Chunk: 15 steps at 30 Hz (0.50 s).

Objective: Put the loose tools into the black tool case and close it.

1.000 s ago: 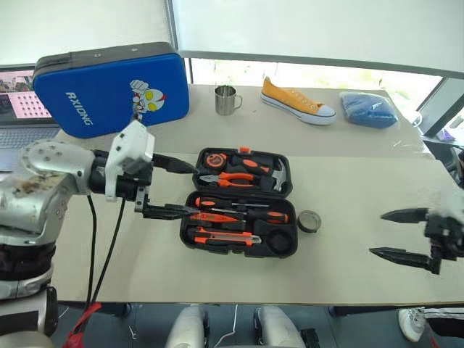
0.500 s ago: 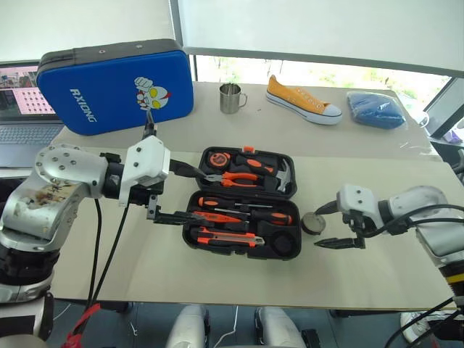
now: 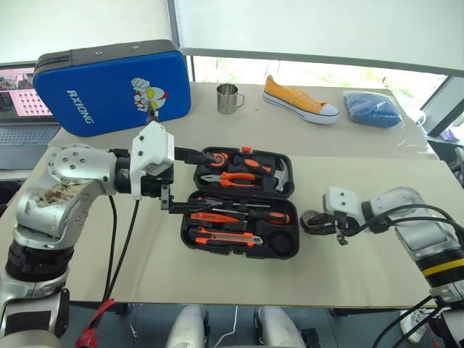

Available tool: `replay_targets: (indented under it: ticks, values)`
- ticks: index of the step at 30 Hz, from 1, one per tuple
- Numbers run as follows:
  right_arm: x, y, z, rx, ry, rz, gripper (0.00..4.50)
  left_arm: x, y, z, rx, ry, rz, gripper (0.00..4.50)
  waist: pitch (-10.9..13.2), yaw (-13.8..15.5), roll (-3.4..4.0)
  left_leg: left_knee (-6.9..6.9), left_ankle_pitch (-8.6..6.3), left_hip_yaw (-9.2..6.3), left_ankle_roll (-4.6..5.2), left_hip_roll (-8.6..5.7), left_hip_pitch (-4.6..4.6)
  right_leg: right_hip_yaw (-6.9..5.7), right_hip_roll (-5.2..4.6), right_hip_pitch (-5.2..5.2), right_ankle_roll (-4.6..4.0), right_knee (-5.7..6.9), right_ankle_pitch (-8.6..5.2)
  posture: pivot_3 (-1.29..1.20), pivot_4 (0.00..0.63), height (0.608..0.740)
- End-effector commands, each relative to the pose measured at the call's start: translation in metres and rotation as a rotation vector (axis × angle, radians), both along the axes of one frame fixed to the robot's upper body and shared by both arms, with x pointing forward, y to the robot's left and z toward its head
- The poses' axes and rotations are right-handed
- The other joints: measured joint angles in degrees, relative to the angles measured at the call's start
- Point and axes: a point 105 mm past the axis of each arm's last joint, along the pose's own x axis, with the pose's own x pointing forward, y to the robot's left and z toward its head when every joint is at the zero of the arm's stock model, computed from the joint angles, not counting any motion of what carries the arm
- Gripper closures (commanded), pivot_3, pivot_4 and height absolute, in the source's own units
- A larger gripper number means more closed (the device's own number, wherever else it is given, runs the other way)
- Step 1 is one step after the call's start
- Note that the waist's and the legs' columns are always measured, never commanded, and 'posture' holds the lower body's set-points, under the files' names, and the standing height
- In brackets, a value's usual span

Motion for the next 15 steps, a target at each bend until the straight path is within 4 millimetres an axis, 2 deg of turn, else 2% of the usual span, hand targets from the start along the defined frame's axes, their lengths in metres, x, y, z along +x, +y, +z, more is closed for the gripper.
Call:
replay_targets:
  ticks: [1, 3, 6, 8, 12, 15]
  values:
    - [-0.004, -0.002, 0.035, 0.042, -0.065, 0.014, 4.47, -0.006, 0.003, 0.005, -0.003, -0.017, -0.023, 0.00, 0.0, 0.0, 0.07, -0.01, 0.00, 0.00, 0.00, 0.00, 0.00, 0.00, -0.01, 0.00, 0.00, 0.00, 0.00, 0.00, 0.150, 0.739]
    - [-0.012, 0.002, 0.054, 0.097, -0.063, 0.021, 4.47, -0.005, 0.005, 0.003, 0.002, 0.001, -0.024, 0.00, 0.1, 0.0, 0.12, 0.00, 0.00, -0.01, 0.00, 0.03, -0.03, 0.00, -0.02, -0.02, 0.00, 0.01, 0.00, 0.00, 0.150, 0.739]
    - [-0.030, 0.024, 0.083, 0.225, -0.037, 0.073, 4.47, -0.008, 0.004, 0.001, 0.017, 0.016, -0.044, 0.00, 0.1, 0.0, 0.12, -0.01, 0.00, -0.04, 0.00, 0.06, -0.01, 0.00, -0.02, -0.01, 0.00, 0.01, 0.00, 0.00, 0.150, 0.739]
    - [-0.041, 0.039, 0.090, 0.263, -0.023, 0.113, 4.47, -0.012, 0.004, -0.001, 0.034, 0.038, -0.061, 0.00, 0.1, -0.2, 0.12, -0.02, 0.00, -0.06, 0.00, 0.08, -0.01, -0.01, 0.01, -0.01, 0.00, 0.02, 0.00, 0.00, 0.150, 0.739]
    - [-0.065, 0.067, 0.070, 0.213, -0.001, 0.226, 4.47, -0.014, 0.005, -0.007, 0.067, 0.051, -0.079, 0.00, 0.1, -0.3, 0.12, -0.07, 0.00, -0.07, 0.00, 0.08, 0.00, -0.01, 0.02, -0.01, -0.01, 0.00, -0.02, 0.00, 0.150, 0.739]
    - [-0.064, 0.075, 0.053, 0.194, 0.004, 0.220, 4.47, -0.013, 0.006, -0.008, 0.072, 0.094, -0.072, 0.00, 0.1, -0.2, 0.09, -0.03, 0.00, -0.05, 0.00, 0.03, -0.02, -0.02, 0.01, -0.01, 0.00, -0.03, -0.02, 0.00, 0.150, 0.739]
